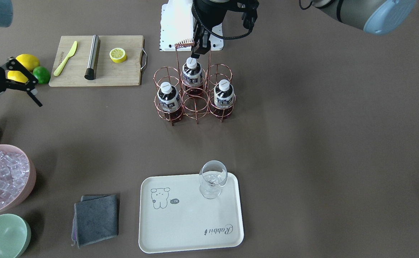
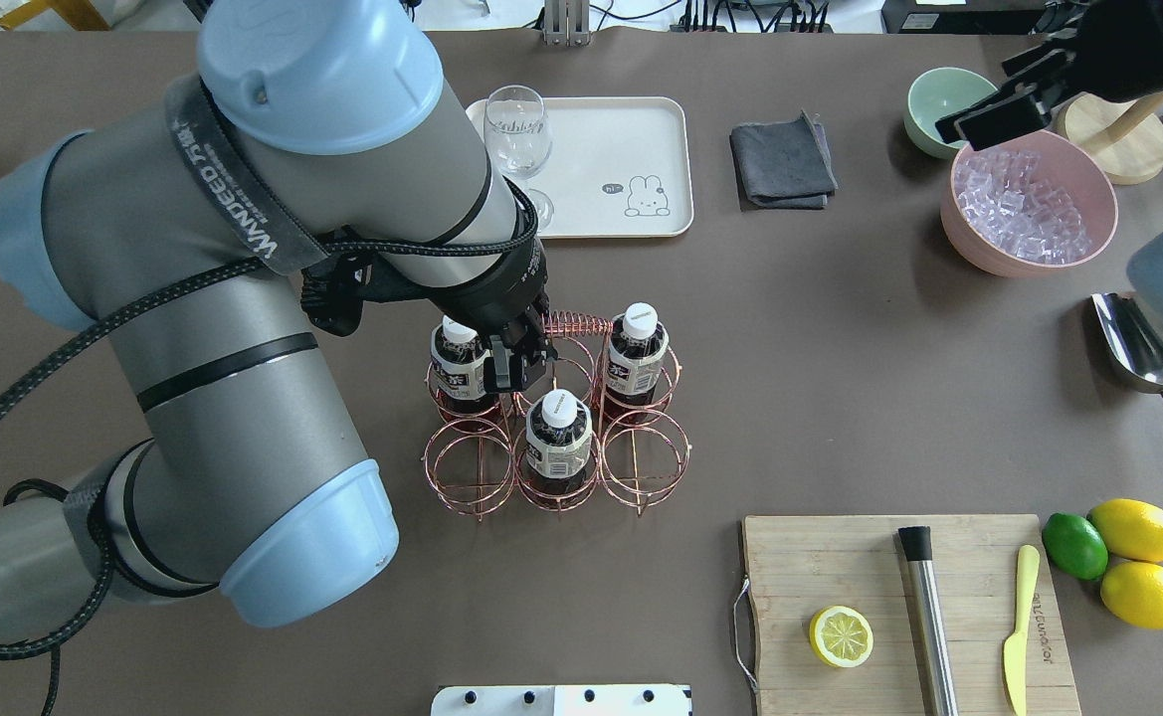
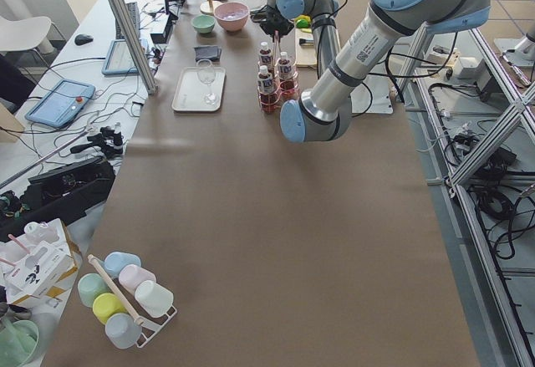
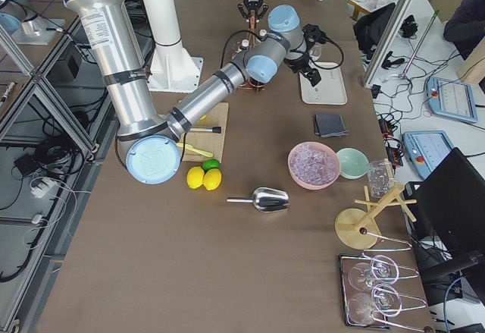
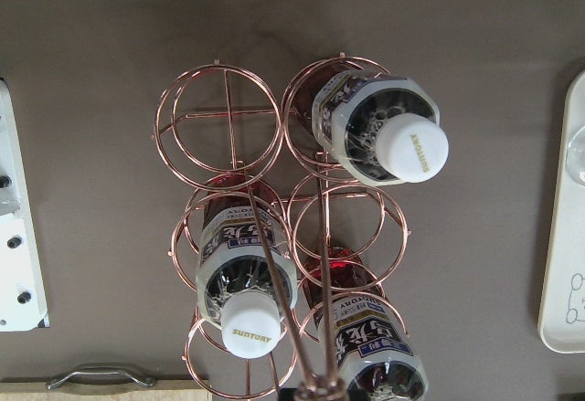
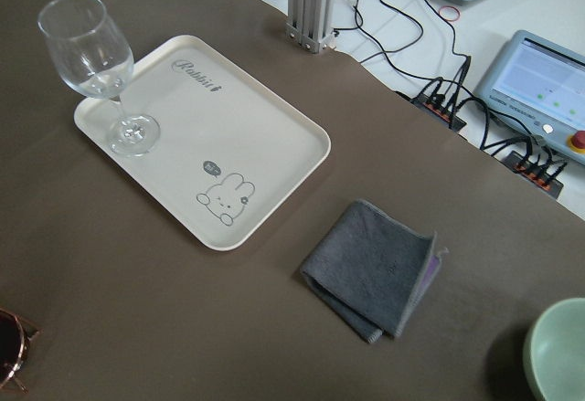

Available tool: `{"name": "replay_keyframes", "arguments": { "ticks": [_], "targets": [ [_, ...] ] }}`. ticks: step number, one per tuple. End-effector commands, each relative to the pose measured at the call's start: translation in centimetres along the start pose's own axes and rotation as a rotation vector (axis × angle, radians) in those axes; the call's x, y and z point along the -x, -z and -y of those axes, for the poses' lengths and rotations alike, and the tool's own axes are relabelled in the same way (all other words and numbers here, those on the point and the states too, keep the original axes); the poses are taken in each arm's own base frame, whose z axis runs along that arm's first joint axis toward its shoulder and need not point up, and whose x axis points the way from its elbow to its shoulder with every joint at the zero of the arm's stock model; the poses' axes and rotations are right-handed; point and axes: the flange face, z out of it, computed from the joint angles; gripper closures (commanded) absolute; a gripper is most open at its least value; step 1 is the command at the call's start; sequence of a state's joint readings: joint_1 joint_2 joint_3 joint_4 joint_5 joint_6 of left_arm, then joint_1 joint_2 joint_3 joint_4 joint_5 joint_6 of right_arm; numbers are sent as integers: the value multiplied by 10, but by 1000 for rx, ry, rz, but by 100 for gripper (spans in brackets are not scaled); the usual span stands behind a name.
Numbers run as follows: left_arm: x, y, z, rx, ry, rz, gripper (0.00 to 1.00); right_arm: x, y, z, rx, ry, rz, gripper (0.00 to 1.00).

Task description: Take tea from basket to plate

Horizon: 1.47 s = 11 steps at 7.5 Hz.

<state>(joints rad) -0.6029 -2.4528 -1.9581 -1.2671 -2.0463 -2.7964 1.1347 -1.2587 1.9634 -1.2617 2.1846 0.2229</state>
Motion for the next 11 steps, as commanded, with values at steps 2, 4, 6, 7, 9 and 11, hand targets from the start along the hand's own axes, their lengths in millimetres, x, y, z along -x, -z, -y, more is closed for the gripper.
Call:
{"name": "replay_keyframes", "arguments": {
  "ticks": [2,4,6,7,9,11],
  "targets": [
    [0,1,0,1,0,-2,100,115,-26,49,-110,70,144,1],
    [0,0,1,0,1,0,100,151,-31,51,-110,95,202,1],
    [1,-1,4,-1,1,2,100,178,-48,45,-108,113,203,1],
    [1,-1,4,-1,1,2,100,197,-61,36,-103,126,220,1],
    [1,-2,6,-3,2,1,100,223,-79,21,-79,137,256,3],
    [1,-2,7,-3,4,1,100,243,-91,10,-68,150,261,2]
  ]
}}
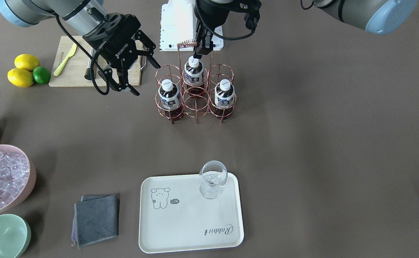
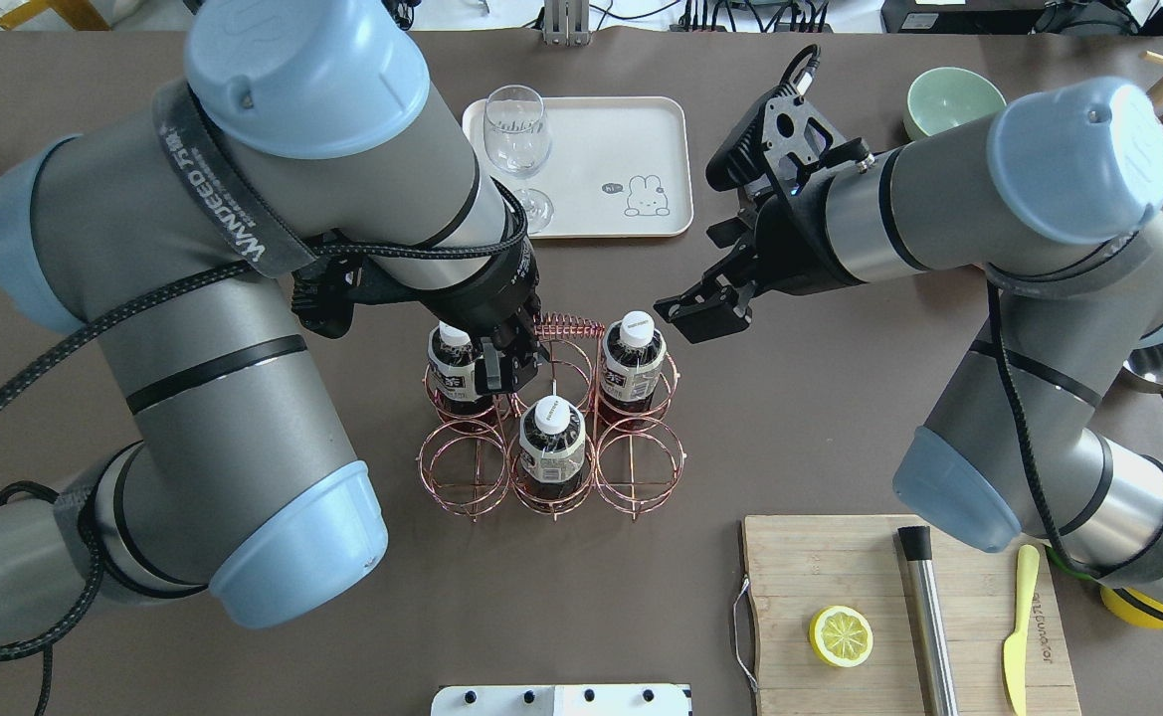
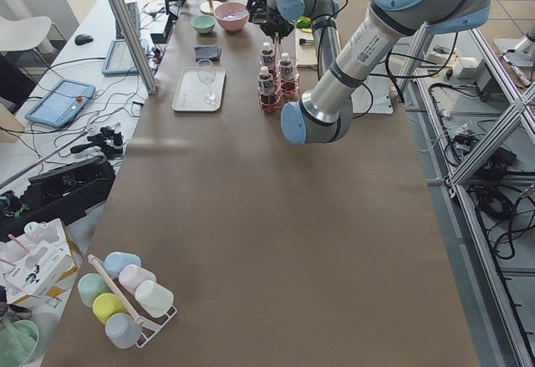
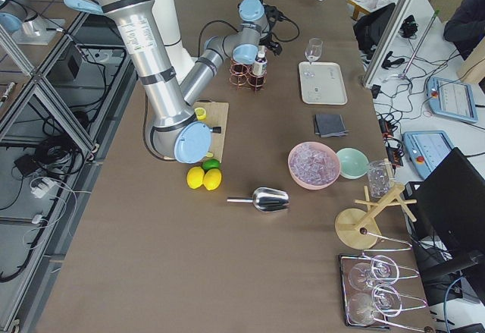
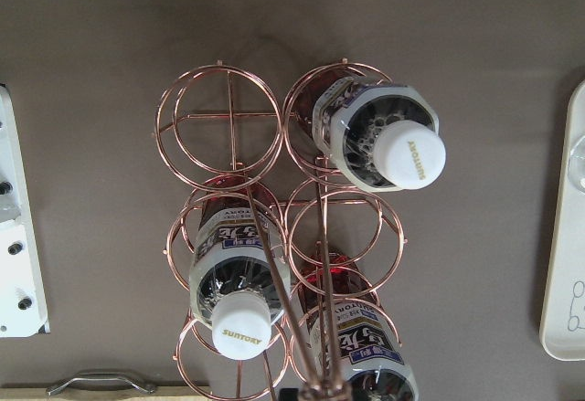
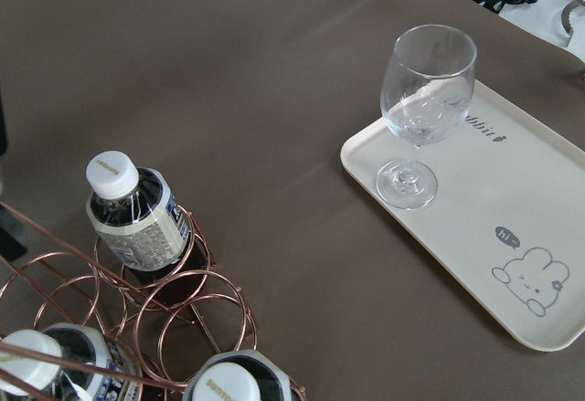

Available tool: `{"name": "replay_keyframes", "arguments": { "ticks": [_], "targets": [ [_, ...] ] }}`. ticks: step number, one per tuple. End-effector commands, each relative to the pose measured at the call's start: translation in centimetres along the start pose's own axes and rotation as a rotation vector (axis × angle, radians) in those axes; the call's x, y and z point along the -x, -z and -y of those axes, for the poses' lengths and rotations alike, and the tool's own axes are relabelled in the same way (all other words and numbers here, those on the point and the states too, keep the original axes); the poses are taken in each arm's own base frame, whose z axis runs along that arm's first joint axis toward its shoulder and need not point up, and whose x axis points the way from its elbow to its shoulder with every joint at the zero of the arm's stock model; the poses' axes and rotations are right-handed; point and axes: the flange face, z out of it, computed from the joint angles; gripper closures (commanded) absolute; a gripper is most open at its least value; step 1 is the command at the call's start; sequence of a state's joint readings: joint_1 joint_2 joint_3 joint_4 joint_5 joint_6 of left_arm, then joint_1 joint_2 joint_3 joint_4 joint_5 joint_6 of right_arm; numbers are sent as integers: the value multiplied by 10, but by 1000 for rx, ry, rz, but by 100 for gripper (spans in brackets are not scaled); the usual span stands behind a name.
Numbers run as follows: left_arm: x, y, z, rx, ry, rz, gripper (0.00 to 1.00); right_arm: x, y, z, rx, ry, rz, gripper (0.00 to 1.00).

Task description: Take tea from basket to plate

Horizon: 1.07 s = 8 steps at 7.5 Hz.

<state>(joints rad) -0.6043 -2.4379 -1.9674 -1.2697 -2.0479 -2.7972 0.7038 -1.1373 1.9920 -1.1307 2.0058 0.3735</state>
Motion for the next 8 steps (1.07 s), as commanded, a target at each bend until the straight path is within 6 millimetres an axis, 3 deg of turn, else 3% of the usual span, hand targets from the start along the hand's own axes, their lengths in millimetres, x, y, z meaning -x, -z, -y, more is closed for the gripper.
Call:
{"name": "replay_keyframes", "arguments": {
  "ticks": [1,3,5,8],
  "targets": [
    [0,0,1,-1,1,0,100,20,-20,-12,16,12,6,5],
    [0,0,1,-1,1,0,100,28,-36,-17,21,17,-25,15],
    [0,0,1,-1,1,0,100,28,-37,-18,21,17,-25,32],
    [0,-1,2,-3,3,1,100,33,-40,-18,21,21,-24,33]
  ]
}}
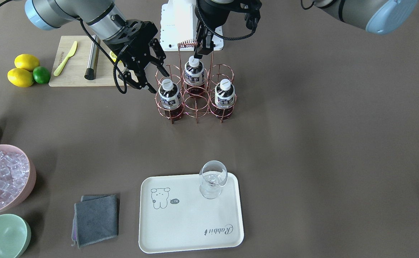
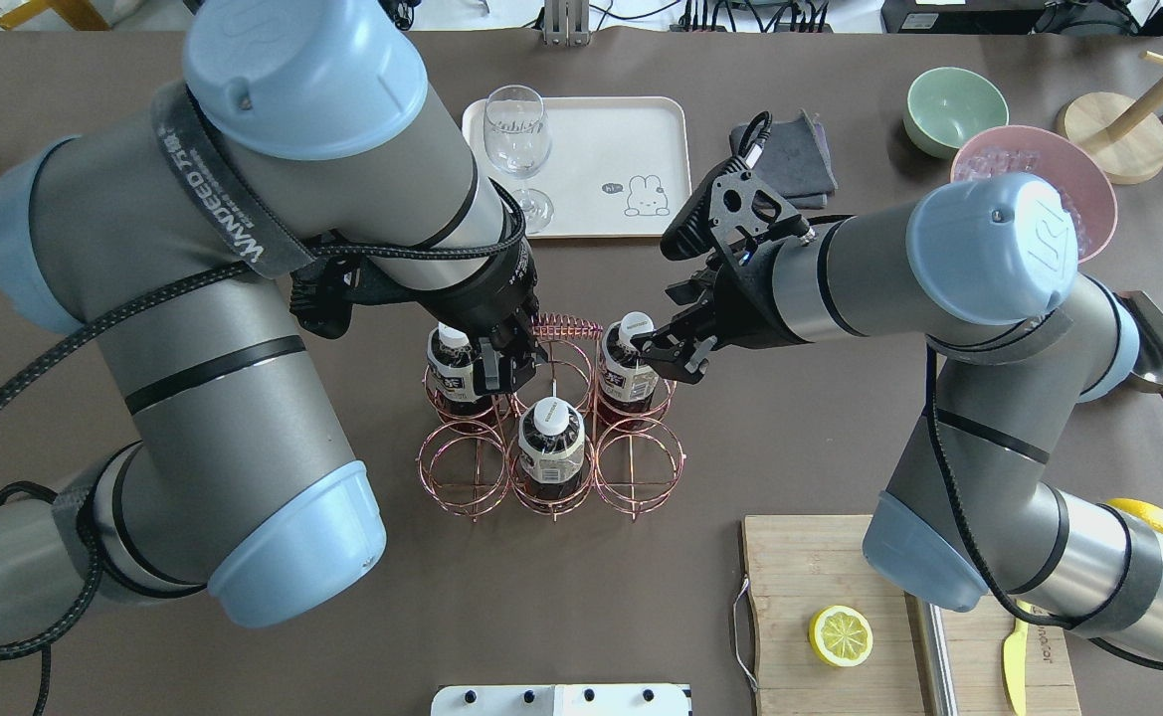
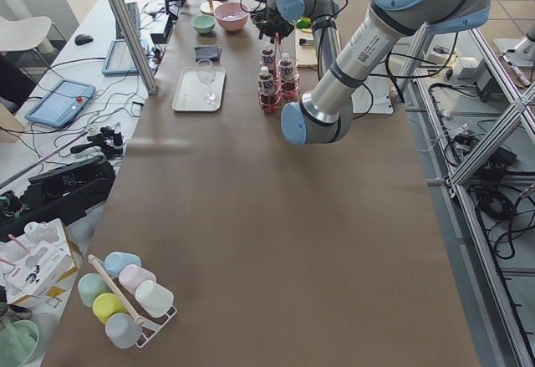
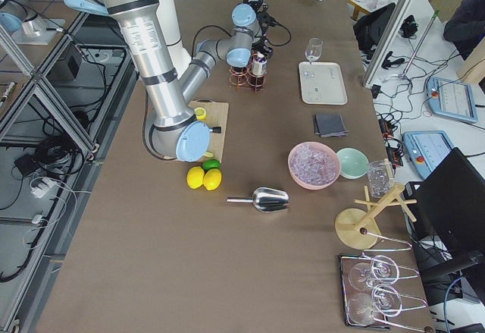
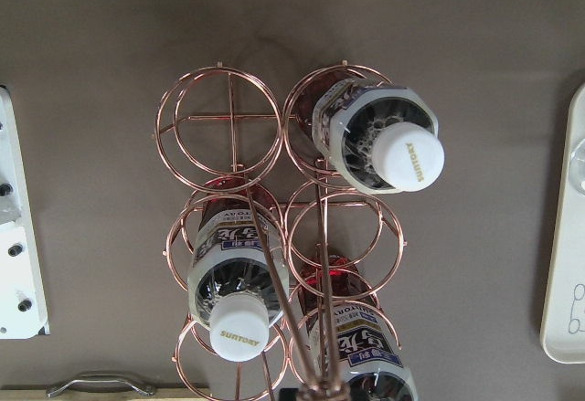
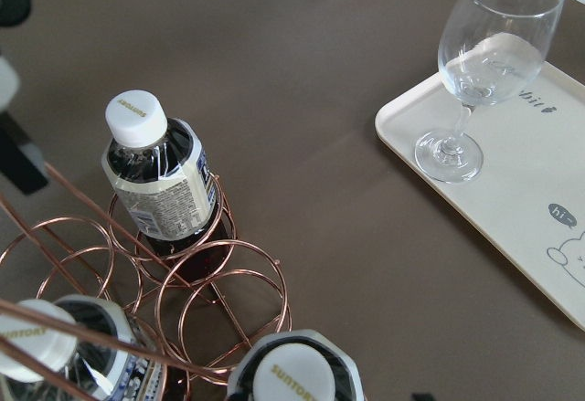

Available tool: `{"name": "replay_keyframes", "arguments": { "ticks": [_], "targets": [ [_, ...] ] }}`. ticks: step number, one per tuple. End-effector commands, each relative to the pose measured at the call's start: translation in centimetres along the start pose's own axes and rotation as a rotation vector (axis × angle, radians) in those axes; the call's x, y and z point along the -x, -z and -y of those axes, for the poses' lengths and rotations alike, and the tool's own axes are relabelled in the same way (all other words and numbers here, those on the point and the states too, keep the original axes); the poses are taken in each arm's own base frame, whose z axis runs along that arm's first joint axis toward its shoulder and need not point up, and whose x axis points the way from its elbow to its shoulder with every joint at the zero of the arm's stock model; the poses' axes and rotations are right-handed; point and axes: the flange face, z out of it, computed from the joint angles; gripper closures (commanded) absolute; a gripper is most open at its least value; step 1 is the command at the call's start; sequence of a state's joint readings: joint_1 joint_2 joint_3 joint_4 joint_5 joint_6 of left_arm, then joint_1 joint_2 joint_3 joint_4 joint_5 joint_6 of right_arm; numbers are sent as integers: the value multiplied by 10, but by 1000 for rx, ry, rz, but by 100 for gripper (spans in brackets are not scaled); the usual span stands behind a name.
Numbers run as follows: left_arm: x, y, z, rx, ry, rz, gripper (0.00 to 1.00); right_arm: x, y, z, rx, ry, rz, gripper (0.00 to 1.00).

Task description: Take tea from basket to plate

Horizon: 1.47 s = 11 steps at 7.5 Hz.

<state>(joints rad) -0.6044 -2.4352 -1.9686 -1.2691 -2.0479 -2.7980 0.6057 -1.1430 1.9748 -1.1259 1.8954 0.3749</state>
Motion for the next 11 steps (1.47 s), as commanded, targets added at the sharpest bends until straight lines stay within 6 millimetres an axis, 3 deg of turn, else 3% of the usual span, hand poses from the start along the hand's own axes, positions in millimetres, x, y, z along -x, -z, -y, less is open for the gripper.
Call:
{"name": "replay_keyframes", "arguments": {
  "ticks": [1,7,11],
  "targets": [
    [0,0,0,0,0,0,100,8,-6,-1,1,5,-1,33],
    [-1,0,1,-1,2,-1,100,14,-11,0,-6,13,8,36],
    [-1,0,1,-1,2,-1,100,13,-12,0,-7,13,7,46]
  ]
}}
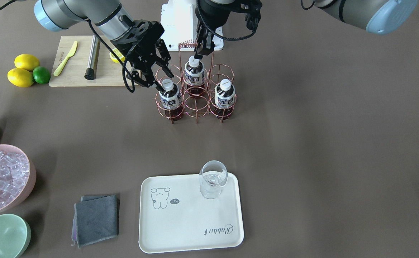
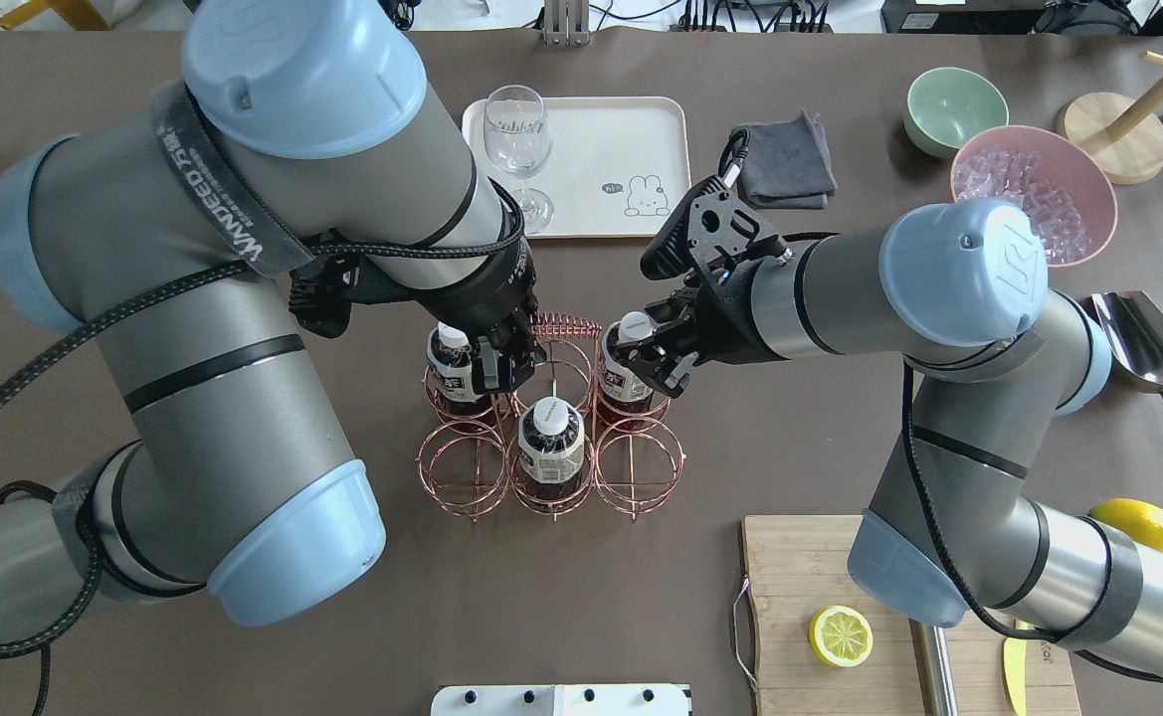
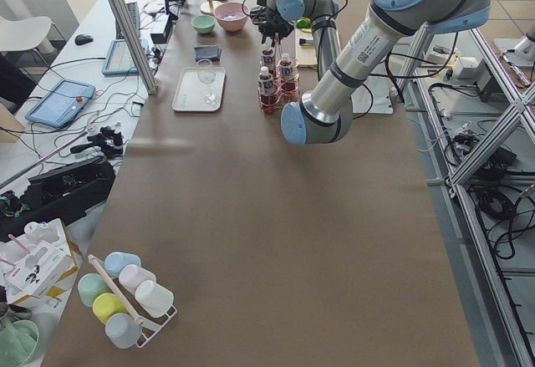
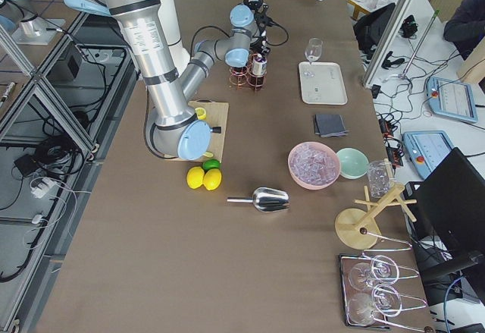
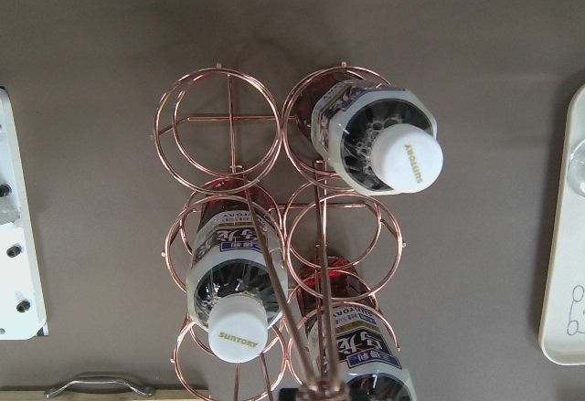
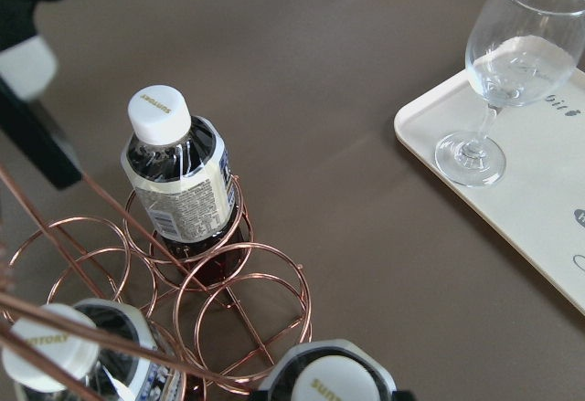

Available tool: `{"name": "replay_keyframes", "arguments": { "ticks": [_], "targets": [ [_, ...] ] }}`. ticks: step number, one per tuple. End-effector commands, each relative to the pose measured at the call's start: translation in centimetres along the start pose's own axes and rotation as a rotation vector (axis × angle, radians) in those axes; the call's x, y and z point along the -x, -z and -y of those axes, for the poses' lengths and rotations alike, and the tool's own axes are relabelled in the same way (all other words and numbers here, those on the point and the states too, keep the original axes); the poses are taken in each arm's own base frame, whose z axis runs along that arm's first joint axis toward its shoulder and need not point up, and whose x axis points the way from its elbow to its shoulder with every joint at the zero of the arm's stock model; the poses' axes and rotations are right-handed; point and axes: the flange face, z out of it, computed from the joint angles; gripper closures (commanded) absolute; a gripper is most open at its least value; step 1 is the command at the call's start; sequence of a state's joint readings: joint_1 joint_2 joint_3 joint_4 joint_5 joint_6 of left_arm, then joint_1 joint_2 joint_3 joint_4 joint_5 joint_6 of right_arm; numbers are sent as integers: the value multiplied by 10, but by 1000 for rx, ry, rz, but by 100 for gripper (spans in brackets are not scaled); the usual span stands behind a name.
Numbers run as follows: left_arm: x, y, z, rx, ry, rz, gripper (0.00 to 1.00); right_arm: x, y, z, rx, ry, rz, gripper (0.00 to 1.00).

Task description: Take tea from basket to plate

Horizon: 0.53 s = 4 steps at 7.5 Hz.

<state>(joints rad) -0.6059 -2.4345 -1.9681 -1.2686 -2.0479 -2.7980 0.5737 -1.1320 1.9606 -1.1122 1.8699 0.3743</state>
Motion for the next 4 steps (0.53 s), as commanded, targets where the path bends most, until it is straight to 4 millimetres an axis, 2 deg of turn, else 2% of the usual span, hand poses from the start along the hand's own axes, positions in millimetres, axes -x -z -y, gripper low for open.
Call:
{"name": "replay_keyframes", "arguments": {
  "ticks": [1,4],
  "targets": [
    [0,0,0,0,0,0,100,0,-1,0,1,0,-1,46],
    [0,0,0,0,0,0,100,-1,-5,1,5,-2,-4,47]
  ]
}}
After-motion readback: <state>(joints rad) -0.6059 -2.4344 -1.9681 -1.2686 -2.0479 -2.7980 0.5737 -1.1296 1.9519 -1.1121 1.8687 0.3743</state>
